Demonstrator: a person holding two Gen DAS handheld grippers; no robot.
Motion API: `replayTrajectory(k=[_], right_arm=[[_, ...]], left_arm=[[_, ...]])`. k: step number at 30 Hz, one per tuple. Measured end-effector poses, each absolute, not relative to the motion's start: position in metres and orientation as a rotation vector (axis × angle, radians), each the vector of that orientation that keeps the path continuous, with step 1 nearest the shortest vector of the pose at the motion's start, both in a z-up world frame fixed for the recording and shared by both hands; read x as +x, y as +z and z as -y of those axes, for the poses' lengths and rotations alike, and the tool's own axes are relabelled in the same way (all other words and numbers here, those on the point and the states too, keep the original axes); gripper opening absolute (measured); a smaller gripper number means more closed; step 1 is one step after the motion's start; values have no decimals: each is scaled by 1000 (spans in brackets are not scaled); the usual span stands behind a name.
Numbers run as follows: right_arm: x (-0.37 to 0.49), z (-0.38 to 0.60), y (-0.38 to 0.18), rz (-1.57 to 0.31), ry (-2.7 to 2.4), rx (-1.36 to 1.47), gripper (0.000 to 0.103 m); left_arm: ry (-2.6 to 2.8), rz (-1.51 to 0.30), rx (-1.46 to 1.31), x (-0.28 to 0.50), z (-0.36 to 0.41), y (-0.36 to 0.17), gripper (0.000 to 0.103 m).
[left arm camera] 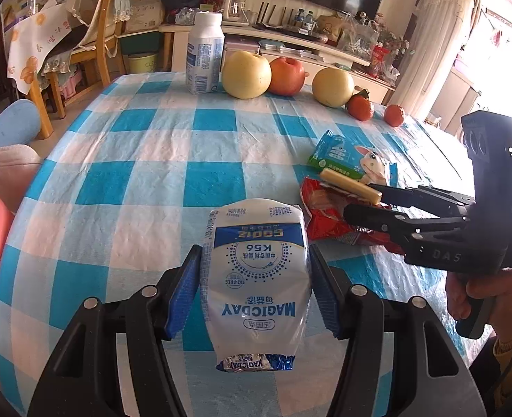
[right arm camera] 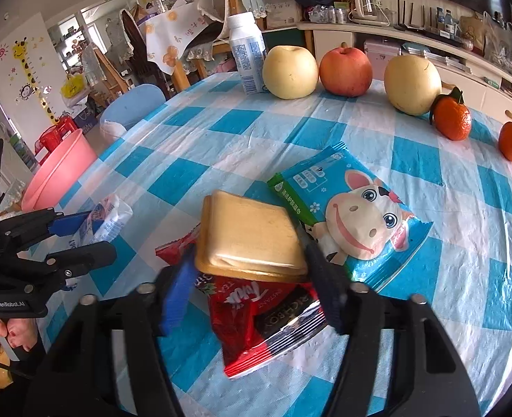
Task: Collect trash
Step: 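Close right tool on the yellow square snack and lift it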
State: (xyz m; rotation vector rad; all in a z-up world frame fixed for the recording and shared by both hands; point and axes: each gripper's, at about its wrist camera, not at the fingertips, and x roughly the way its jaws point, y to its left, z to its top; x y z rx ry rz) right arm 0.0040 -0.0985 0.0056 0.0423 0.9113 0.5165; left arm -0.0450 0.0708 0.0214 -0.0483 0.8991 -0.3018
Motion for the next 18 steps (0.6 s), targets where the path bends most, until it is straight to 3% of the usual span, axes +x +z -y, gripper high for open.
replayTrajectory(k=[1, 2, 3, 6, 11, 14, 18], right_arm=[[4, 99, 6, -912, 509, 42, 40], [4, 100, 5, -917, 498, 40, 28], [5, 100, 4, -921, 489, 37, 24], [5, 102, 4, -921, 486, 38, 25], [2, 102, 9, -875, 434, 3, 32], [2, 96, 10, -856, 418, -34, 53], [4, 85, 8, -871, 449, -49, 65]], left_arm=[[-300, -897, -51, -45, -72, 22, 61], [-298, -894, -53, -45, -73, 23, 61], [-296, -893, -54, -45, -74, 23, 61], [-293, -892, -56, -45, -77, 23, 61], [-289, -893, -59, -45, -79, 23, 61], [-281, -898, -62, -44, -80, 22, 61], [-275, -901, -67, -43, -82, 22, 61]])
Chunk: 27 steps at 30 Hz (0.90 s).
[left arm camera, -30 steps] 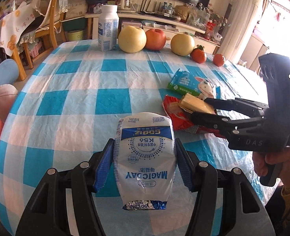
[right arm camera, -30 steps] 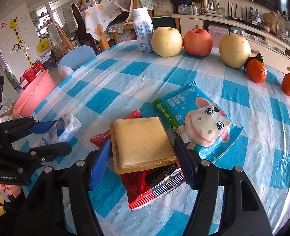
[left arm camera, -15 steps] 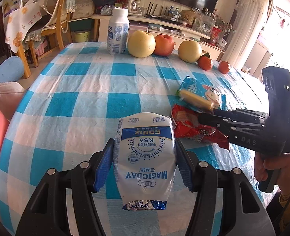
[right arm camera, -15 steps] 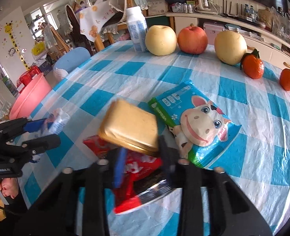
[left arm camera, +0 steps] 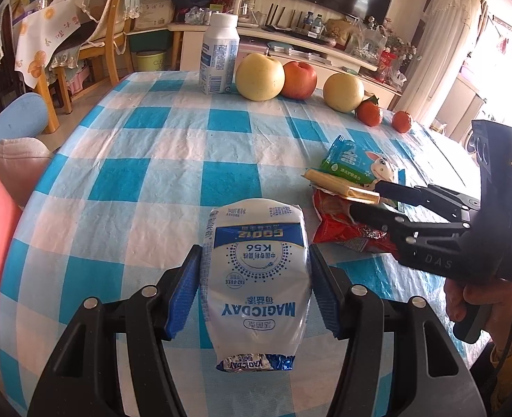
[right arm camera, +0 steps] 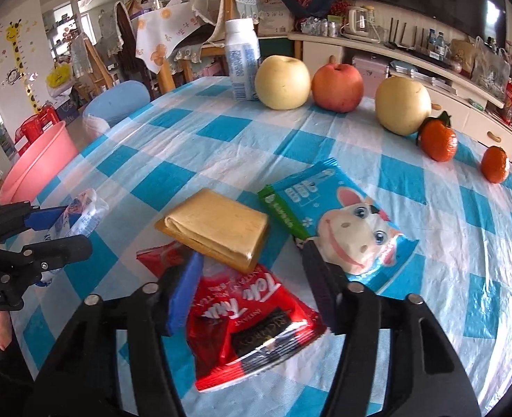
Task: Collect trash
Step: 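Close right tool on the yellow square snack and lift it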
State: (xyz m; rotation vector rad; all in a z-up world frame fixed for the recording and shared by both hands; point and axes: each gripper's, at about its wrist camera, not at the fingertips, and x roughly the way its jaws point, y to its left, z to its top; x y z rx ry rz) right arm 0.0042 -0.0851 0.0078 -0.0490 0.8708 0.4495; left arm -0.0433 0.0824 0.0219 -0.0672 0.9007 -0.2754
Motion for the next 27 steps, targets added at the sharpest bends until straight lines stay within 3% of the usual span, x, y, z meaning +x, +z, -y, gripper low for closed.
replayTrajectory(k=[2, 5, 11, 27], right_arm=[[5, 83, 10, -875, 479, -25, 68], [6, 80, 12, -900, 536, 37, 81], [11, 61, 7, -936, 520, 59, 90], [39, 53, 2, -921, 412, 177, 90]], left_arm=[[-273, -900, -70, -43, -84, 22, 61], [-272, -897, -77, -44, -86, 23, 61], [-276, -893, -95, -43, -89, 25, 61], [-226, -889, -113, -39, -105, 23, 61]])
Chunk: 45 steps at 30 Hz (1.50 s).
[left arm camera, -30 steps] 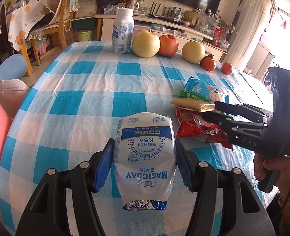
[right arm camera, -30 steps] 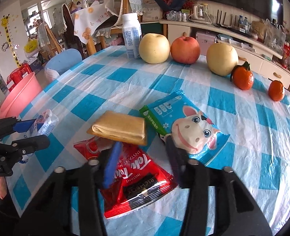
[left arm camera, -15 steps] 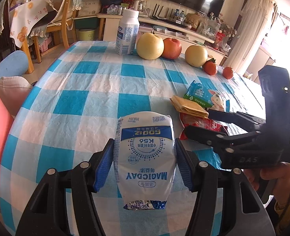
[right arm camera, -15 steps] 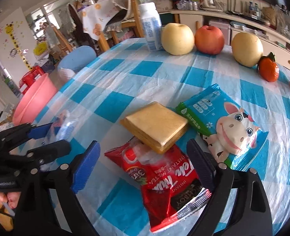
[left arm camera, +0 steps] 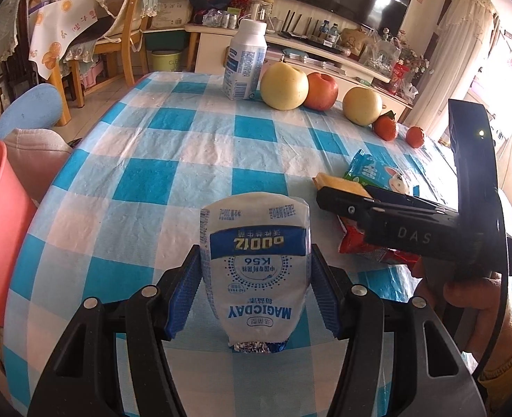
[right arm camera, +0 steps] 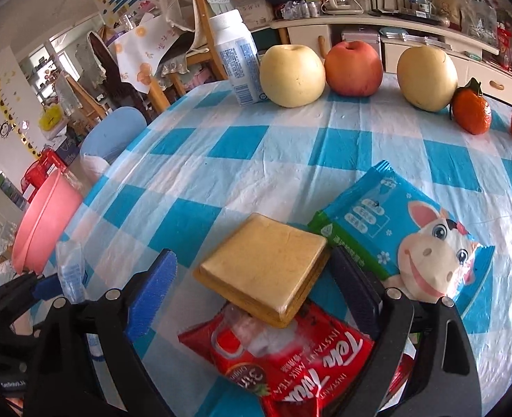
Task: Collect trash
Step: 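Close right tool on the yellow square snack and lift it, then lift yogurt bag with left tool while right tool holds the yellow snack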
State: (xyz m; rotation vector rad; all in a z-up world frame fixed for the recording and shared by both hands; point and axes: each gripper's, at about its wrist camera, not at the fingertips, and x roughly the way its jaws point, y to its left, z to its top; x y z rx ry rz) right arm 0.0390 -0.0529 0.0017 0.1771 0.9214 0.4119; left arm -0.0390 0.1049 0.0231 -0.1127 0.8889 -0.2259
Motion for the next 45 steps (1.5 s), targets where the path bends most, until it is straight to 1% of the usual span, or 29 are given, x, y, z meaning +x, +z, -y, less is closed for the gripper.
replayTrajectory(k=[1, 2, 3, 7, 15, 31, 41, 44, 45], right_arm=[[39, 53, 2, -917, 404, 176, 89], [39, 53, 2, -913, 394, 171, 84], [40, 53, 1, -916, 385, 164, 76], [40, 54, 0, -918, 379, 141, 74], [32, 43, 3, -883, 384, 32, 64], [10, 37, 27, -774, 401, 27, 63], [-16, 1, 46, -735, 443, 9, 63], [-25, -17, 55, -721, 469, -7, 63], [-28, -23, 59, -714, 479, -11, 63]], left_arm=[[-224, -891, -113, -38, -105, 23, 61], [-223, -892, -114, -38, -106, 22, 61], [-222, -893, -114, -37, -106, 21, 61], [-221, -895, -112, -36, -106, 20, 61], [-209, -888, -117, -37, -111, 21, 61], [-194, -824, -160, -47, -136, 39, 61], [-144, -738, -184, -54, -166, 61, 61], [-145, -735, -216, -54, -176, 63, 52], [-147, -733, -228, -55, -178, 63, 52]])
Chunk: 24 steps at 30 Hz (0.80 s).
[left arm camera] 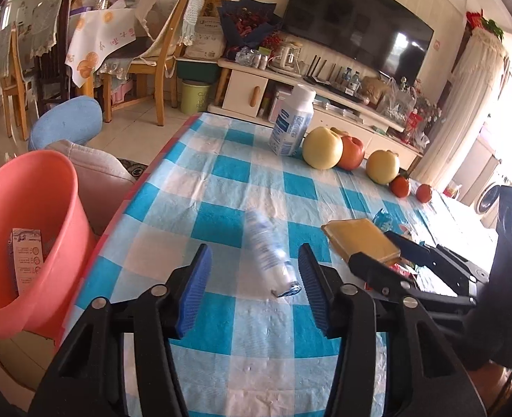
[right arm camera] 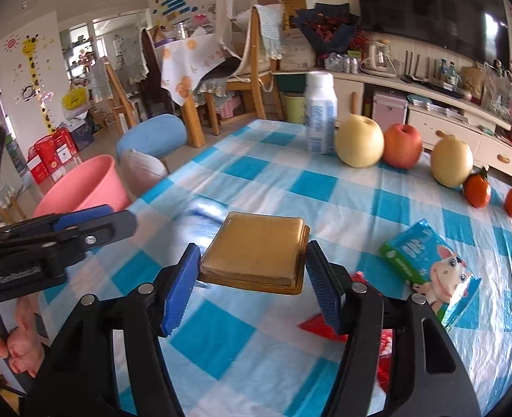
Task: Collect trash
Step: 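Lift yogurt bag with left tool while right tool holds the yellow snack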
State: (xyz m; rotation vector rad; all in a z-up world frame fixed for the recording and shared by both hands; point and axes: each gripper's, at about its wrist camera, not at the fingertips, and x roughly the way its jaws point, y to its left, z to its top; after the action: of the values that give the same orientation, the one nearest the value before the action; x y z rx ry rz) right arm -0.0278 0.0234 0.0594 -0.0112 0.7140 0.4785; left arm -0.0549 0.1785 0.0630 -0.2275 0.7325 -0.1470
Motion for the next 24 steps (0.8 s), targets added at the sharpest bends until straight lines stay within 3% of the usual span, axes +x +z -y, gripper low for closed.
replayTrajectory(k=[8, 11, 17, 24], right_arm=[[-43, -33, 70, -707, 449, 10, 63], [-47, -25, 65, -720, 416, 8, 63], [-49, 3, 64, -713, 355, 37, 63], [-46, 27, 61, -703, 330, 72, 63]], left_arm=[[-155, -761, -280, -51, -195, 55, 52], [-167, -791, -264, -43, -187, 47, 70], [-213, -861, -169, -17, -151, 27, 77], [-199, -946, -128, 17, -131, -2, 77]])
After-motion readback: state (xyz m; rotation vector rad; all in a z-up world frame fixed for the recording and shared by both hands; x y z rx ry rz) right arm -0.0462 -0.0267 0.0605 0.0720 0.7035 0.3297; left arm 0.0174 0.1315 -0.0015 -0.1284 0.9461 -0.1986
